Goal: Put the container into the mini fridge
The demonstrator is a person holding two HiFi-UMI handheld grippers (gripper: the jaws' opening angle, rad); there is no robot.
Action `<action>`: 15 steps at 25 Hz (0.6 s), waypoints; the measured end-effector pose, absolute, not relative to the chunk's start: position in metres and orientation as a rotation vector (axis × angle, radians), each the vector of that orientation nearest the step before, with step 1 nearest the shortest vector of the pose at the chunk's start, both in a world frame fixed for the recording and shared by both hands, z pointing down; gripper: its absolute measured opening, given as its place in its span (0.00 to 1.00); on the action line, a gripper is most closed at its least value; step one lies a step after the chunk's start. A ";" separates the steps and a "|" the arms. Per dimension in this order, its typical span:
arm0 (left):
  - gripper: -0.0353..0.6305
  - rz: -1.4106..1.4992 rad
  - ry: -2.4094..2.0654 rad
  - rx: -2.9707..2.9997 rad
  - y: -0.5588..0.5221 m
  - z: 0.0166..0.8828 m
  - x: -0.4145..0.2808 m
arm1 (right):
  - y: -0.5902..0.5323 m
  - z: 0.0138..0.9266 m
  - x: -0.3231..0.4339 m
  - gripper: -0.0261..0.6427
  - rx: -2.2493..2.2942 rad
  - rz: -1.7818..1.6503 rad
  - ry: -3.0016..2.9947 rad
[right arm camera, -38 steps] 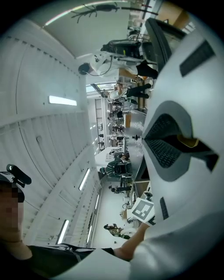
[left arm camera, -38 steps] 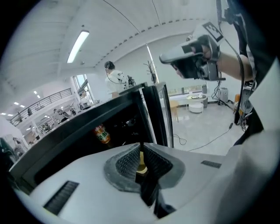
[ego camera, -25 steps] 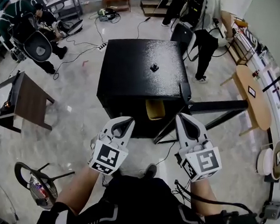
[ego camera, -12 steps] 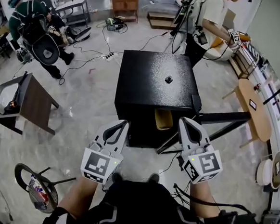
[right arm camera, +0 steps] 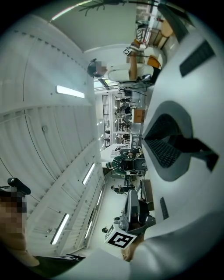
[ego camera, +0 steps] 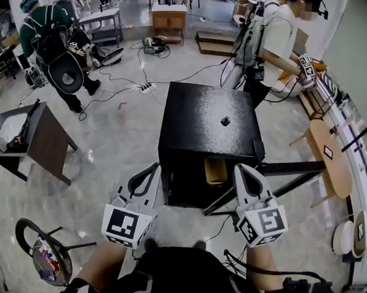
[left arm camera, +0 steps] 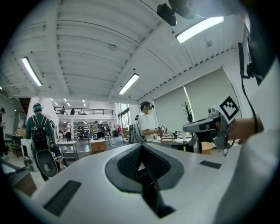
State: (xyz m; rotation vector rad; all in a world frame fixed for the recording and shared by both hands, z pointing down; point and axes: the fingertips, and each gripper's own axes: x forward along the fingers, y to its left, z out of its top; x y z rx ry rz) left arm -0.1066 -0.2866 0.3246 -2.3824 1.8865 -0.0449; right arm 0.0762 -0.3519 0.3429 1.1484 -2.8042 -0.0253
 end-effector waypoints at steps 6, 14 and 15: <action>0.07 -0.017 1.891 -2.354 -0.291 0.316 -0.103 | -0.355 0.341 0.082 0.06 1.185 0.001 -2.771; 0.07 0.014 1.890 -2.383 -0.289 0.317 -0.102 | -0.354 0.340 0.083 0.06 1.187 -0.023 -2.756; 0.07 0.028 1.895 -2.384 -0.289 0.316 -0.102 | -0.354 0.340 0.082 0.06 1.187 -0.024 -2.757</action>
